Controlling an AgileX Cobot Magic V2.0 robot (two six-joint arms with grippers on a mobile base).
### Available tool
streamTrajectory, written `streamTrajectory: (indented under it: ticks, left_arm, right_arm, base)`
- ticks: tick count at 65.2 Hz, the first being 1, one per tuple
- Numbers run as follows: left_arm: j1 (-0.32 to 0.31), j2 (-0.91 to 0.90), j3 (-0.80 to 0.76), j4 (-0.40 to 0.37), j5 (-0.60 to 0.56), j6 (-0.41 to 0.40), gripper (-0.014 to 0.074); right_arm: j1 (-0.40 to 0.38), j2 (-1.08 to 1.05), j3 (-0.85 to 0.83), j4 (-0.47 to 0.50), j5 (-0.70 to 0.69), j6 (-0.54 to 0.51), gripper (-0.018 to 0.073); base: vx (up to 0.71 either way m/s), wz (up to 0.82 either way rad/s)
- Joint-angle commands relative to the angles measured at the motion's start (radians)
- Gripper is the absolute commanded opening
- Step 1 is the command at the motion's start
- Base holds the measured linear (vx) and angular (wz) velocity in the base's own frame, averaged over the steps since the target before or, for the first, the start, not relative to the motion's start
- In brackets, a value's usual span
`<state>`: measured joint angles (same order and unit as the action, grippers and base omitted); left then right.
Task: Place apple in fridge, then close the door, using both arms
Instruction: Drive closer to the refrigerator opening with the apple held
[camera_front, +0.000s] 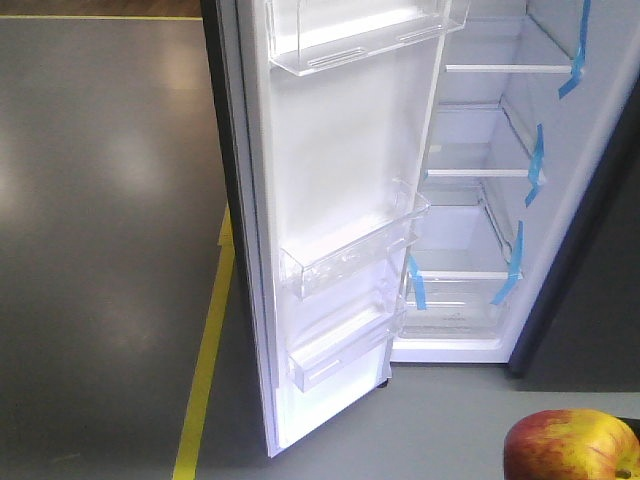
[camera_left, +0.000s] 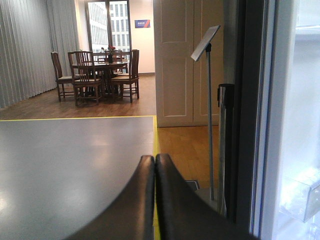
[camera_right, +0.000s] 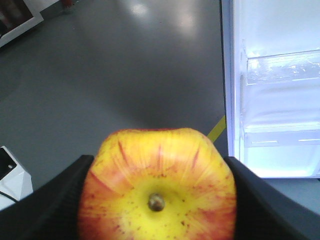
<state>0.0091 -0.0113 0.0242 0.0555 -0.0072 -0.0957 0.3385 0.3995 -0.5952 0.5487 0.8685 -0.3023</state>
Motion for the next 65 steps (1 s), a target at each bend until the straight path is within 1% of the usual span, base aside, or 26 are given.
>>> streamTrajectory:
  ticks: [1, 65]
  left_arm:
    - [0.001, -0.015, 0.029, -0.011, -0.073, -0.002, -0.0006]
    - [0.001, -0.015, 0.029, -0.011, -0.073, -0.002, -0.0006]
  right_arm:
    - [0.002, 0.005, -0.027, 0.036, -0.065, -0.003, 0.0336]
    - [0.002, 0.005, -0.027, 0.036, -0.065, -0.003, 0.0336]
  base:
    - [0.07, -0.02]
    - [0.06, -0.02]
